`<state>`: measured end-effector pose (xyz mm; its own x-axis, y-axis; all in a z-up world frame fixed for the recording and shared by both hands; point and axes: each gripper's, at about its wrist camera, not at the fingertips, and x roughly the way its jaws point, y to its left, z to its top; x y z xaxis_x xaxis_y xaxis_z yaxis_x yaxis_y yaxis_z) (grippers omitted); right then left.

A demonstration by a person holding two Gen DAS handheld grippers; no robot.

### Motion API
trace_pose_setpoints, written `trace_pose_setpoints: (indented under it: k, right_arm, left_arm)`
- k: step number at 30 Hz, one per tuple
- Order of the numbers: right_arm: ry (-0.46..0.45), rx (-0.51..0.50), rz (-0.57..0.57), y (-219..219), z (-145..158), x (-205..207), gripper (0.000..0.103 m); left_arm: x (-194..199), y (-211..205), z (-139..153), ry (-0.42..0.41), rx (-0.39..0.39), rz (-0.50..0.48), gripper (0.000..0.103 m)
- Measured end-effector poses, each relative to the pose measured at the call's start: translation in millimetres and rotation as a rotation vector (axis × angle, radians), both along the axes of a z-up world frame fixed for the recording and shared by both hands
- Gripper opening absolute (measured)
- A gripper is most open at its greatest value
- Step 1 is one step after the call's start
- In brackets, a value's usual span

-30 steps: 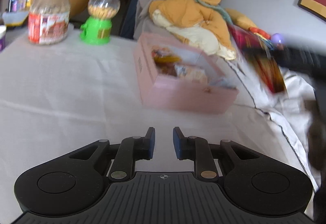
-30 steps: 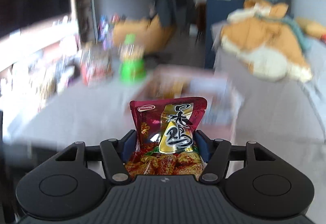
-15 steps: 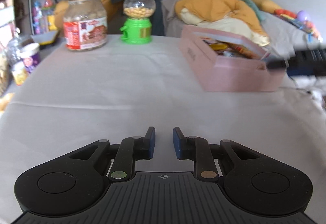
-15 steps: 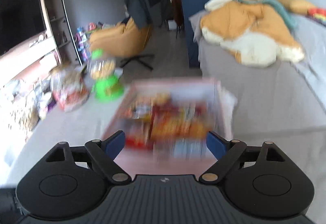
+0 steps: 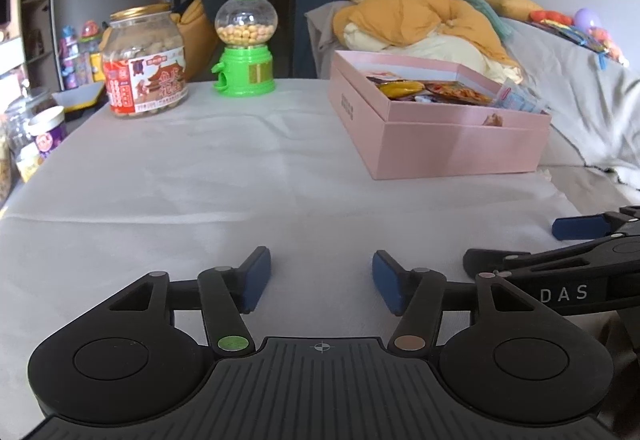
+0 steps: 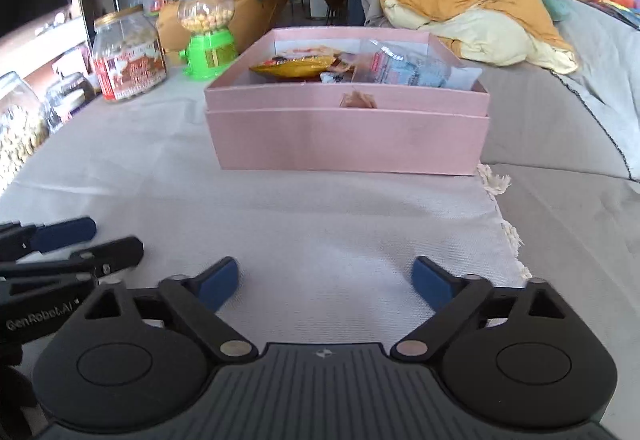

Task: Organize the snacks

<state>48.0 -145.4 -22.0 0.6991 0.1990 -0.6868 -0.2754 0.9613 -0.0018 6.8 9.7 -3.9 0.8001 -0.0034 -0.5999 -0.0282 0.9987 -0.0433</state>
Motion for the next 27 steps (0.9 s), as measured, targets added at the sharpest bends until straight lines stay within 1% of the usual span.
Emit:
trace_pose_setpoints:
  k: [3,7,27]
  right_arm:
    - [-0.043,0.018,-0.032,-0.9,-3.4,-6.1,0.103]
    - [-0.068,0.03,-0.046,-1.0,-5.5,-4.9,0.103]
    - [-0.074,0.026,-0.057,-1.1,-4.7,-3.2,0.103]
  left_arm:
    - [-0.1,-2.1,-0.3,0.003,0.012,0.001,0.061]
    - [-3.3,-6.5,0.2,0.007,0.042,0.008,0.062]
    - [-4.3,-4.3,0.1,0.007,0.039,0.012,0.062]
